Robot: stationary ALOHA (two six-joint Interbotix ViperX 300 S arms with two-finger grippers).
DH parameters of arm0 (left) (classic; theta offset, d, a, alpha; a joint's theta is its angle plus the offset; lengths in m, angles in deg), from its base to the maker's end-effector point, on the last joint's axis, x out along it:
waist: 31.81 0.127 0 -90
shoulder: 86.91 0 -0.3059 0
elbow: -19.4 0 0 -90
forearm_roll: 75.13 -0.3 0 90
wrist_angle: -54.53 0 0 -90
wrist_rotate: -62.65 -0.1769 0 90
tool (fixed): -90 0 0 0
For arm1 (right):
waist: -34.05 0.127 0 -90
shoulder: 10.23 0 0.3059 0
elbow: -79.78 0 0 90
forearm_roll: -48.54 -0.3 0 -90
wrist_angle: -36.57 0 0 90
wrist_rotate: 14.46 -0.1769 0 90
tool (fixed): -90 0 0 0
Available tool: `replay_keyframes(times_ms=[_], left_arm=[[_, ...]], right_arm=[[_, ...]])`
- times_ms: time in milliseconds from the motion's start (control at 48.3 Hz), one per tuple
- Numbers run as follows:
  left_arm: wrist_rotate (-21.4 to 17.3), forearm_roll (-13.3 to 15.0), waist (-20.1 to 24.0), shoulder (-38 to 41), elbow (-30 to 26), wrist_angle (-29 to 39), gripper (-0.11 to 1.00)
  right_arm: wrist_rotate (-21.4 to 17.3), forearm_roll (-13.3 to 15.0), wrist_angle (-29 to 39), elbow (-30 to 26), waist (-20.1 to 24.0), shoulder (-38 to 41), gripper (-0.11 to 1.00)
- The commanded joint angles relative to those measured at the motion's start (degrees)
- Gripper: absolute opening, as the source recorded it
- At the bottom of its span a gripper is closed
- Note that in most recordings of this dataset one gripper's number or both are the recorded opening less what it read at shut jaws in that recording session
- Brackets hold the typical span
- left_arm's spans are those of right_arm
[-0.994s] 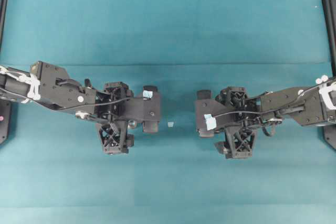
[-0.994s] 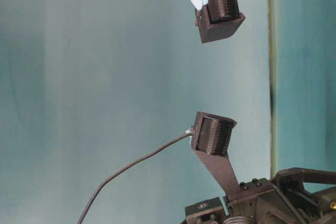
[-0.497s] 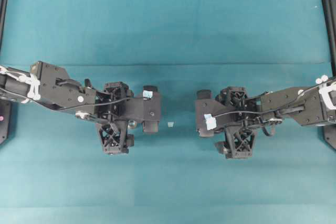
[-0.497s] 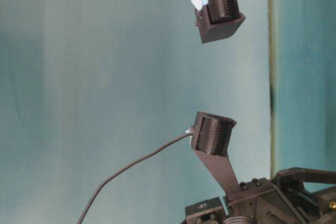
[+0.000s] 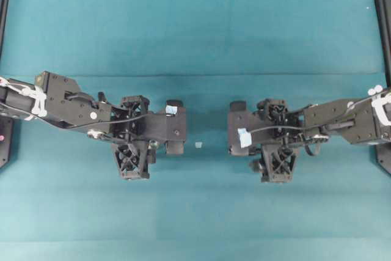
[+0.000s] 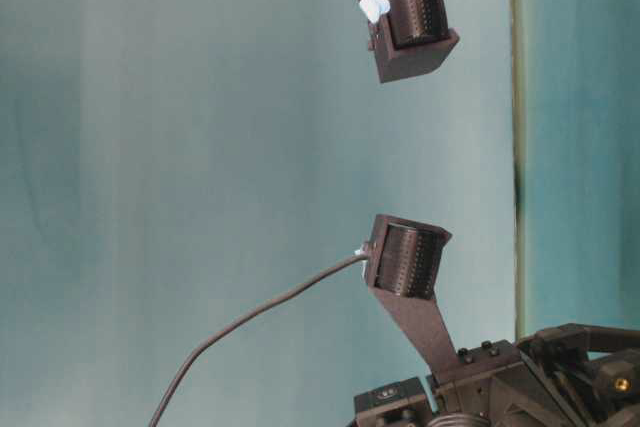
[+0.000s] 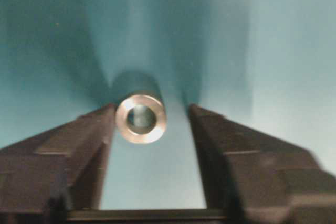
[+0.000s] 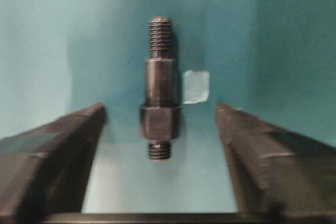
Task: Insert the washer onto the shaft with both hands.
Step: 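Close left gripper on the washer and right gripper on the shaft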
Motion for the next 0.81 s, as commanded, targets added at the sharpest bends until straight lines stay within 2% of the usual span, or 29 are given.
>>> replay_keyframes(times_ms=[0,145,269,787], left_arm=[[0.09,-0.18,-0.09,-0.53,-0.35,-0.26,0.51],[-0.09,-0.18,-0.09,-0.53,-0.35,-0.26,0.39],[-0.18,-0.18,-0.09,-0.62,-0.44,-0.26,0.37],[-0.26,-0.18,-0.09,-0.79,-0.53,-1.85,0.37]], right_arm=[[0.0,0.09,0.53,0.09,-0.79,0.18,0.27],[0.35,0.26,0.7,0.09,-1.05,0.18,0.11],[0.62,0.26,0.79,0.09,-0.88,0.18,0.01],[0.7,0.26,1.23,0.09,0.26,0.18,0.0]])
